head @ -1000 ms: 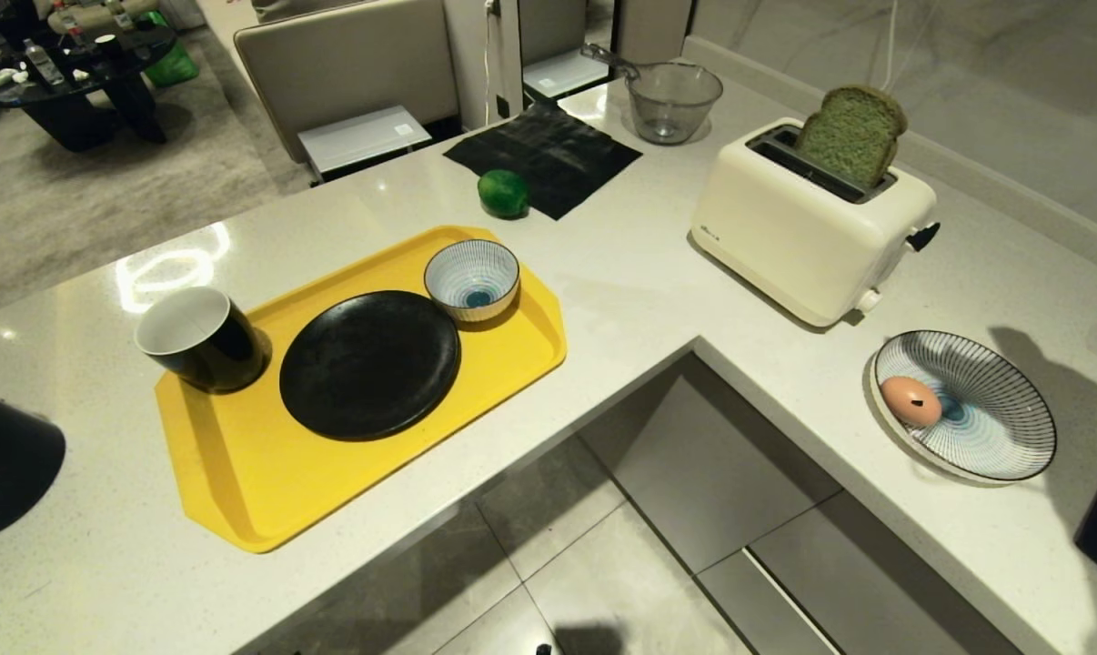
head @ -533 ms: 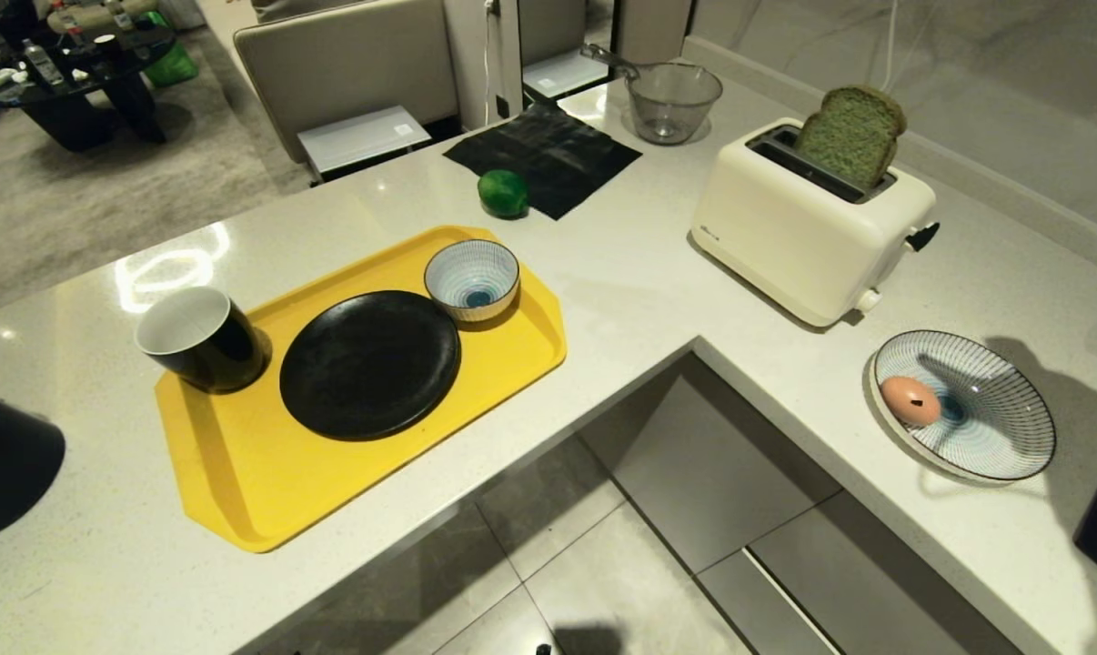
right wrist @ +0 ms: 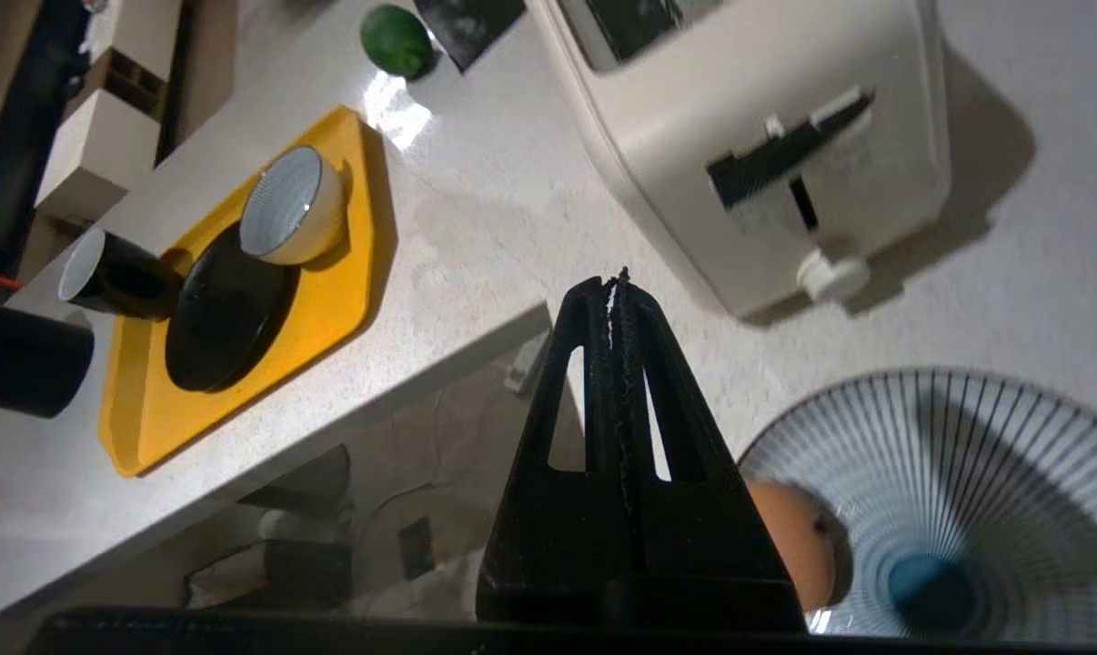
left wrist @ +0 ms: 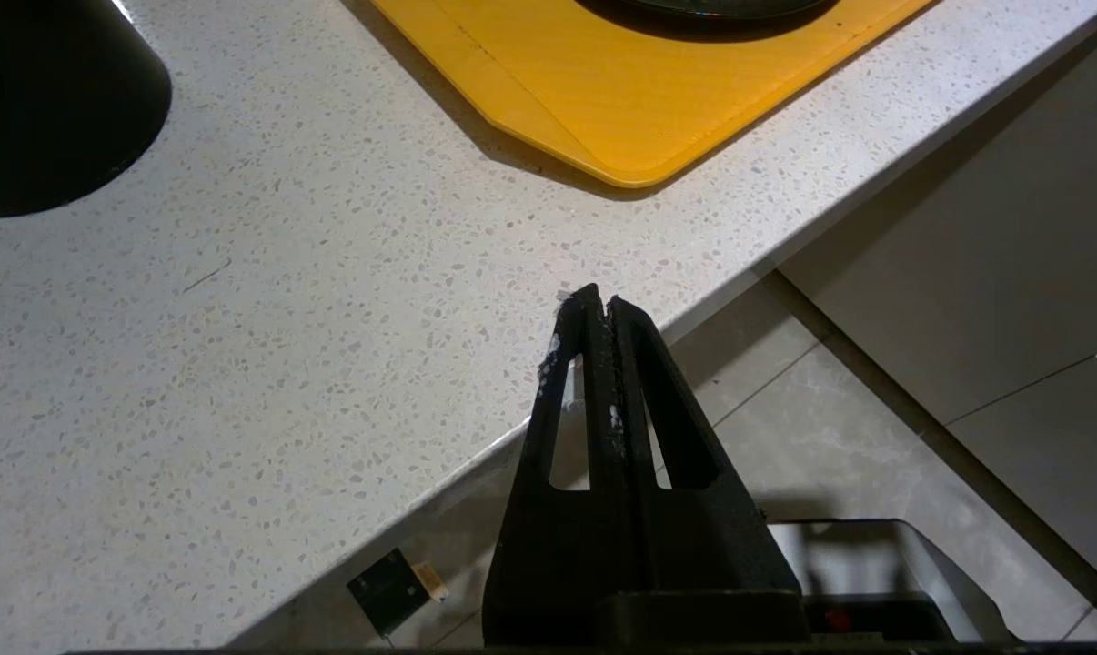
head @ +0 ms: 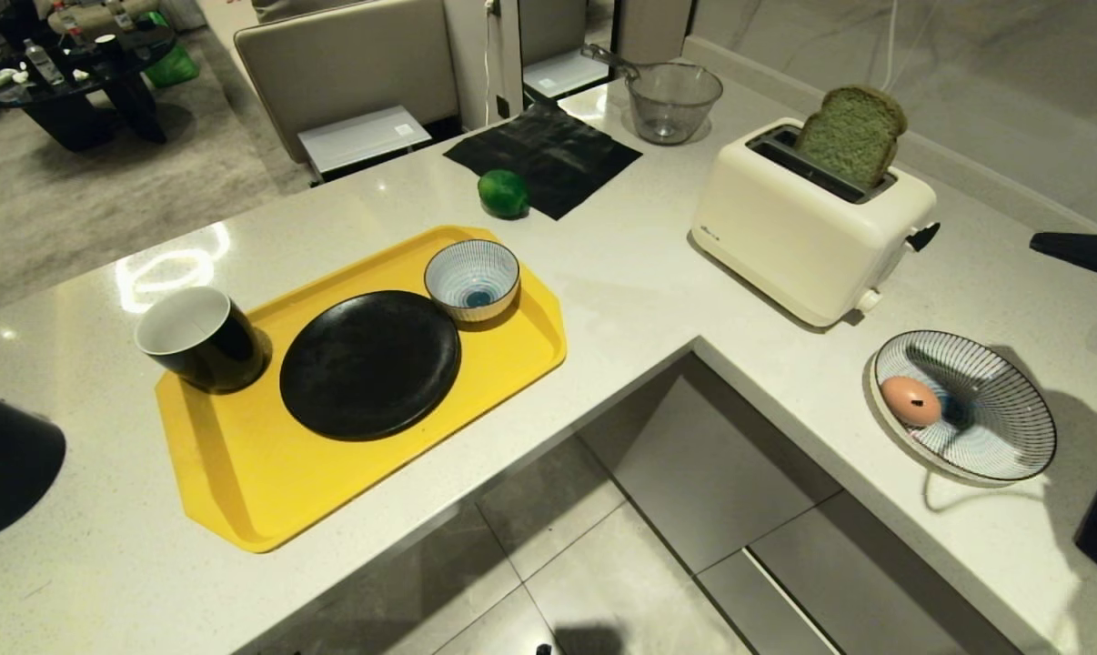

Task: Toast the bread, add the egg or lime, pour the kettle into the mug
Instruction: Use a bread toaster

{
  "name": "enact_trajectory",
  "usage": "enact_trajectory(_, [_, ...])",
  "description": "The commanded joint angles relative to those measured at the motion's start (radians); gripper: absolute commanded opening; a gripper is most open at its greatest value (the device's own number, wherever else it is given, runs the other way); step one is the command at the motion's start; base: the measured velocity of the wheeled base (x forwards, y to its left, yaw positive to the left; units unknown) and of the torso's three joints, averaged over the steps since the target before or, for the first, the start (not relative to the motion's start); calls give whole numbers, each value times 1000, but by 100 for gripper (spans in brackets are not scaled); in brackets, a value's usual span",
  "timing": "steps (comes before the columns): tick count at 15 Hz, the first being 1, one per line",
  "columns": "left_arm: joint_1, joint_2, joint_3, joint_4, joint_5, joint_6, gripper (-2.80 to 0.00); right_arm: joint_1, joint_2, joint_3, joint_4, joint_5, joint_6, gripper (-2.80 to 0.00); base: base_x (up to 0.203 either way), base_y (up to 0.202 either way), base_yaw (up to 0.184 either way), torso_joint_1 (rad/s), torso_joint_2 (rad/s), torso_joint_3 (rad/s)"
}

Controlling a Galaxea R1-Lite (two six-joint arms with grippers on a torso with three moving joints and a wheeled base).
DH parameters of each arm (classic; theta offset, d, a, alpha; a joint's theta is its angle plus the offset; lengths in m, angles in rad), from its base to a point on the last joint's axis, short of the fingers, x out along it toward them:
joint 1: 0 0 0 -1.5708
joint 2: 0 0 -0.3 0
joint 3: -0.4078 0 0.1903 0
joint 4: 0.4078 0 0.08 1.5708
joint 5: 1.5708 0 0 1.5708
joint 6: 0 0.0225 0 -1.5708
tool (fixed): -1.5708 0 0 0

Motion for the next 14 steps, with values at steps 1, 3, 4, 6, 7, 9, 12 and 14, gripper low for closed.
enact_trajectory(1, [0,-1,0,0,0,0,-280,7,85,10,-184,15,31,-280,0,0,0,0,0,0])
enact_trajectory(3, [0,-1,0,0,0,0,-280,40,127,5,-301,15,54,-280,0,0,0,0,0,0])
enact_trajectory(4, [1,-1,0,0,0,0,-280,55,147,6,-346,12,55,-280,0,0,0,0,0,0])
enact_trajectory(6, [0,-1,0,0,0,0,-280,75,179,-4,-359,6,53,-280,0,0,0,0,0,0])
enact_trajectory(7, [0,-1,0,0,0,0,-280,81,196,-19,-359,-4,53,-280,0,0,0,0,0,0])
enact_trajectory(9, [1,-1,0,0,0,0,-280,97,234,-45,-359,-59,50,-280,0,0,0,0,0,0])
enact_trajectory(12, [0,-1,0,0,0,0,-280,106,290,-98,-360,-93,46,-280,0,0,0,0,0,0])
enact_trajectory(14, [0,-1,0,0,0,0,-280,106,320,-142,-361,-101,45,-280,0,0,0,0,0,0])
